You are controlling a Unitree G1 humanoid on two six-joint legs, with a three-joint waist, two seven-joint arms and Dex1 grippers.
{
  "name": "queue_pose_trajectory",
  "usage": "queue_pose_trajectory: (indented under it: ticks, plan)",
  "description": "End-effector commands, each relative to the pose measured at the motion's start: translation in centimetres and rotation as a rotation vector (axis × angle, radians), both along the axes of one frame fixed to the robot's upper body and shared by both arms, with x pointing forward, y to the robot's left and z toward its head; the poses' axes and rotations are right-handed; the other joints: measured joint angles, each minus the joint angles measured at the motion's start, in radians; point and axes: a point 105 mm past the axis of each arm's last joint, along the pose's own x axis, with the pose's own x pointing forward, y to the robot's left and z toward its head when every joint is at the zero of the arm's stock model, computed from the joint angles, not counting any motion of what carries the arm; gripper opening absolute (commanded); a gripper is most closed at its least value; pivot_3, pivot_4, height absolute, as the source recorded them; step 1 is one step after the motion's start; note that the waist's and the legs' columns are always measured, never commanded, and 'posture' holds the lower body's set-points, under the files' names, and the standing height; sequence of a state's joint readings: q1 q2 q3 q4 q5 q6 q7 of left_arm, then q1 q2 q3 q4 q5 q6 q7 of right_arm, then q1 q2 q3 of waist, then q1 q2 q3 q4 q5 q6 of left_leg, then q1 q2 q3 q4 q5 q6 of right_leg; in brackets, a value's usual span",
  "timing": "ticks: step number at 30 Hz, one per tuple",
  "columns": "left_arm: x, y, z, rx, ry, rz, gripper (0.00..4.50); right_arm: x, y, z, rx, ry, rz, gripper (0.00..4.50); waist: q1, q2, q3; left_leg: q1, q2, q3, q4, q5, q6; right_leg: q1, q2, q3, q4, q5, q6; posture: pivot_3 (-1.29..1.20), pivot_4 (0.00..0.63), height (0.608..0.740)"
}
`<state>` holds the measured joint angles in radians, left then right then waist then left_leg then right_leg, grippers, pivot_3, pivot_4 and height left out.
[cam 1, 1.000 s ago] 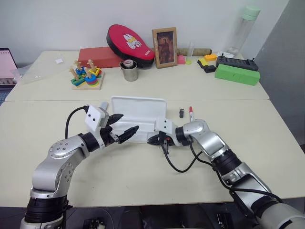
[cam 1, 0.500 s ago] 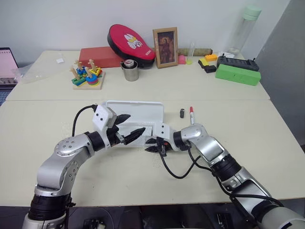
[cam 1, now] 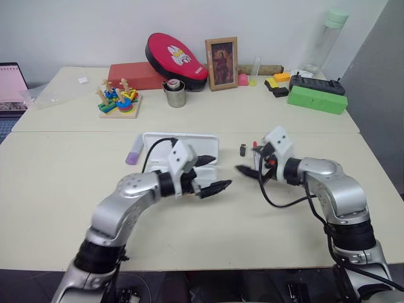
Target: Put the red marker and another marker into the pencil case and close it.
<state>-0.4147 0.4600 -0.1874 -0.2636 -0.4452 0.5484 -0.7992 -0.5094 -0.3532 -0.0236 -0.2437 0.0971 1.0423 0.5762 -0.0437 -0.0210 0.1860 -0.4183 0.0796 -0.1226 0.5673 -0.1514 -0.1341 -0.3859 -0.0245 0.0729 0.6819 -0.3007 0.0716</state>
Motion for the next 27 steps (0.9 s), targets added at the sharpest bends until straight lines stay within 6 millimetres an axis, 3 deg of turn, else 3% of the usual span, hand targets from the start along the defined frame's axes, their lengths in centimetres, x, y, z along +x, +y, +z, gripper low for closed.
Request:
queue_pose_trajectory:
  ticks: [1, 7, 10, 22, 25, 27]
  plan:
    - [0.4, -1.0, 0.6, 0.001, -0.055, -0.044, 4.50, -0.1, -0.3, -0.8, 0.033, 0.054, -0.125, 4.47, -0.006, 0.000, 0.000, 0.000, 0.000, 0.000, 0.000, 0.000, 0.000, 0.000, 0.000, 0.000, 0.000, 0.000, 0.000, 0.00, 0.150, 0.740]
    - [1.1, -1.4, 1.2, -0.007, -0.082, -0.059, 4.50, -0.5, 1.8, -3.8, 0.067, 0.160, -0.151, 4.47, -0.014, 0.000, 0.000, -0.001, 0.000, 0.000, 0.000, 0.000, 0.000, 0.000, 0.000, 0.000, 0.000, 0.000, 0.000, 0.00, 0.150, 0.740]
    - [1.3, -1.3, 1.3, -0.010, -0.087, -0.054, 4.50, -0.4, 1.9, -4.6, 0.026, 0.161, -0.173, 4.02, -0.014, 0.000, 0.000, 0.000, 0.000, 0.000, 0.000, 0.000, 0.000, 0.001, 0.000, 0.000, -0.001, 0.000, 0.000, 0.00, 0.150, 0.740]
    - [1.4, -1.7, 1.4, -0.022, -0.097, -0.053, 4.50, 0.7, 0.1, -4.8, -0.093, 0.083, -0.220, 1.21, -0.013, 0.000, 0.000, 0.000, 0.000, 0.000, 0.003, 0.000, 0.000, 0.002, 0.000, 0.000, 0.000, -0.001, 0.002, 0.00, 0.150, 0.740]
    - [1.7, -1.6, 1.8, -0.055, -0.098, -0.036, 4.50, 1.3, -0.4, -3.5, -0.088, 0.020, -0.233, 0.42, -0.013, 0.000, 0.000, 0.000, 0.000, 0.000, 0.004, 0.000, 0.000, 0.002, 0.000, 0.000, 0.000, 0.000, 0.003, 0.00, 0.150, 0.740]
    - [1.9, -1.3, 2.6, -0.114, -0.091, -0.011, 4.50, 2.1, -1.2, -1.5, -0.120, -0.076, -0.230, 0.33, -0.010, 0.000, 0.000, 0.000, 0.000, 0.000, 0.004, 0.000, 0.000, 0.002, 0.000, 0.000, -0.001, 0.000, 0.003, 0.00, 0.150, 0.740]
